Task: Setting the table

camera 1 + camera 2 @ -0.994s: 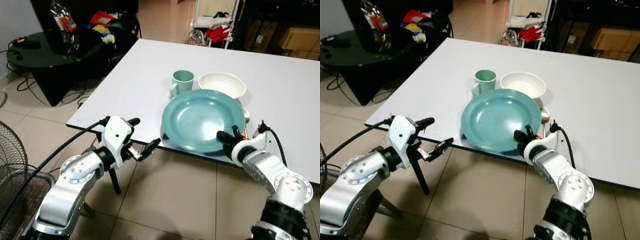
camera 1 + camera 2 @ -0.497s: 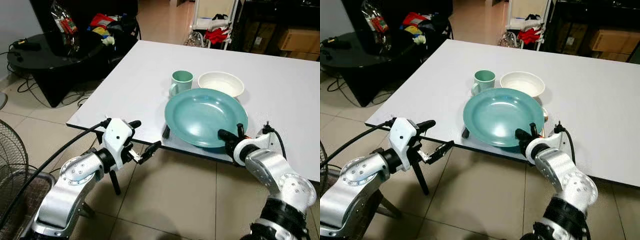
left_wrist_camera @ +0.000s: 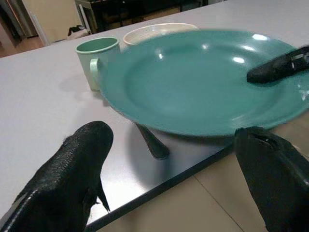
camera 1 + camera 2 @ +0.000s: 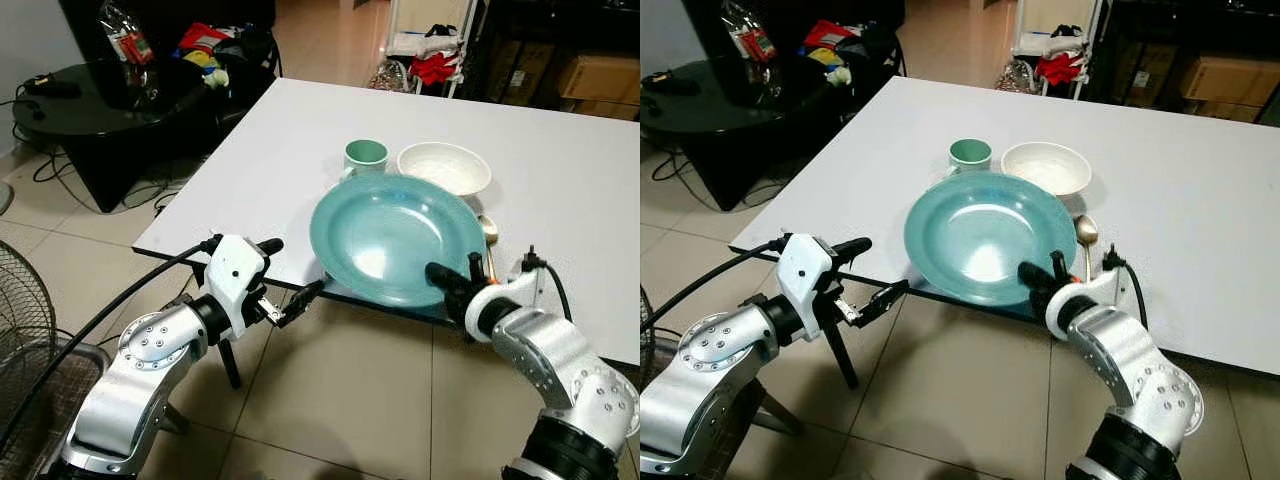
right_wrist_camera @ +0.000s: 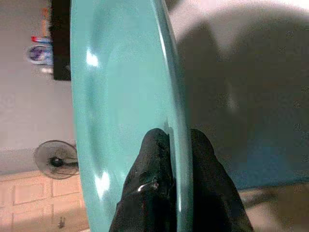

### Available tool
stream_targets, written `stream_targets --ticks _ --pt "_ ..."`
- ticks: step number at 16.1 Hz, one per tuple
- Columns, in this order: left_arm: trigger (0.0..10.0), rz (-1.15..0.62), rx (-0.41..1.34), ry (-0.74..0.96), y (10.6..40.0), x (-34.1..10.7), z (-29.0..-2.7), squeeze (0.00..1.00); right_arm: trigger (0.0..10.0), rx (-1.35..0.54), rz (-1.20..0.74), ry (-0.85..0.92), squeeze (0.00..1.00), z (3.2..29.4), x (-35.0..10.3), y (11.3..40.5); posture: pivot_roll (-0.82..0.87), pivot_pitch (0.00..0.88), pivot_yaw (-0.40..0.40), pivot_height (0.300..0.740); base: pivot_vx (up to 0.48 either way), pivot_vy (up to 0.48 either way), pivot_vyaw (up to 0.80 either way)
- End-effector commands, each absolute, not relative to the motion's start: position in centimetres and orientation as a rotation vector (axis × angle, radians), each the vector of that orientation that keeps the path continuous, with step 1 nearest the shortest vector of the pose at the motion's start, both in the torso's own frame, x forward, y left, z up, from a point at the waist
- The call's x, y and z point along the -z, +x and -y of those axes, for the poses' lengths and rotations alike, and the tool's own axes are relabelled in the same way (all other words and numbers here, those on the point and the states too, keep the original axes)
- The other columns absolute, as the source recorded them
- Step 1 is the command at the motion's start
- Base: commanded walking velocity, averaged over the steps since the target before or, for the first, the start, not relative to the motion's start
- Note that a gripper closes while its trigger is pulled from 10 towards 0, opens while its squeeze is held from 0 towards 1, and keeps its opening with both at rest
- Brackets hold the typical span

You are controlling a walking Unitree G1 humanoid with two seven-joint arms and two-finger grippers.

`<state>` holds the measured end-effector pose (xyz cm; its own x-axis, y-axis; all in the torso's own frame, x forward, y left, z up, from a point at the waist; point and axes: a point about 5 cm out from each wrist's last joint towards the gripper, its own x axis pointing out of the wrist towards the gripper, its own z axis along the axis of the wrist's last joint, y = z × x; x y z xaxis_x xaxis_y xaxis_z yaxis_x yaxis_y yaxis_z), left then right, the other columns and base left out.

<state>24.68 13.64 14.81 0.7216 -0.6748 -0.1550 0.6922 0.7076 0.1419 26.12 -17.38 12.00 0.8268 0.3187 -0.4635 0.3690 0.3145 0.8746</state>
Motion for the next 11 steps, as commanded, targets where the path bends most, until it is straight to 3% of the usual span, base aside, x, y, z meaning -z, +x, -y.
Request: stream_targets --ticks 1,11 --pt "10.0 -0.092 0.785 0.205 24.5 -15.1 -13.4 0.0 10.0 0.047 -0.633 1.328 0.0 17.3 -11.9 26.0 0.05 0.0 0.009 0.74 0.0 0.0 0.0" --pt "10.0 -0.122 0.798 0.198 24.3 -14.6 -13.3 0.0 10.0 0.136 -0.634 1.231 0.0 19.1 -10.9 28.8 0.06 0.0 0.003 0.74 0.0 0.0 0.0"
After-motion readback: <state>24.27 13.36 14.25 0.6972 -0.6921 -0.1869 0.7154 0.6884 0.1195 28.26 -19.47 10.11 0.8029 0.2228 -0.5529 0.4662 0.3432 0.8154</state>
